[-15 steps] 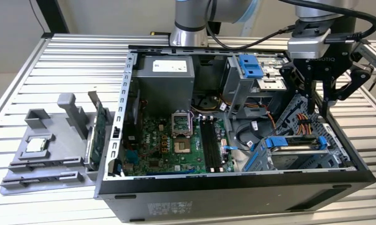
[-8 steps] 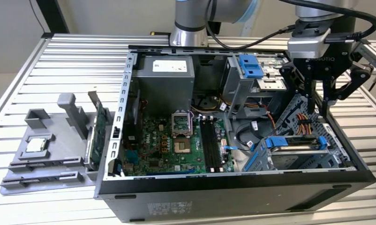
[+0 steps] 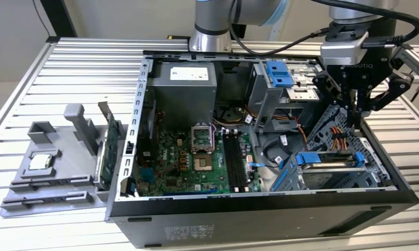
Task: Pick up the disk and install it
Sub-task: 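Insert the second disk wire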
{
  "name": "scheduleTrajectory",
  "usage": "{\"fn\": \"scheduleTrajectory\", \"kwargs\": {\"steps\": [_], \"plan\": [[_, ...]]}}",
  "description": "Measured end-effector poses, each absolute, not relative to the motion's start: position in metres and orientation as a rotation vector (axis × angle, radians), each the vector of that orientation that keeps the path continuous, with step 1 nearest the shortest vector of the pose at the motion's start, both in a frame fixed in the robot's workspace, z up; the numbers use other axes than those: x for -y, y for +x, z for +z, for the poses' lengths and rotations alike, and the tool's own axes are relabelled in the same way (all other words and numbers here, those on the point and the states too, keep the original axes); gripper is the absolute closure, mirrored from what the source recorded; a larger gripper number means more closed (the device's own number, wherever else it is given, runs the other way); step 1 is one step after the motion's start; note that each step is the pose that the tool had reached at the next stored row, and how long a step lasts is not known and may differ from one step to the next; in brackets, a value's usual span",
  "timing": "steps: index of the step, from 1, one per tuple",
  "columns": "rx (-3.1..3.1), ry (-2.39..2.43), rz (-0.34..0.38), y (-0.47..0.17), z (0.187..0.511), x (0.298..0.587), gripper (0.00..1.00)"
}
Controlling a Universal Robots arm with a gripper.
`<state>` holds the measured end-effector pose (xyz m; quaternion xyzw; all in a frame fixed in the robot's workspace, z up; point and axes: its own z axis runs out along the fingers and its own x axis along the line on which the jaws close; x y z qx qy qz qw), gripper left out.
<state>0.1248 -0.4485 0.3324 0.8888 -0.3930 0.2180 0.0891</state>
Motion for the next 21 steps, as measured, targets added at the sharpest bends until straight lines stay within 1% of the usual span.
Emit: {"fn": "scheduleTrajectory", "kwargs": {"steps": [14, 21], "plan": [[1.170, 2.644, 0.648, 0.1235, 0.3333, 0.4486, 1.00], [1.200, 2.672, 0.632, 0.1200, 0.3380, 0.4507, 1.00]]}}
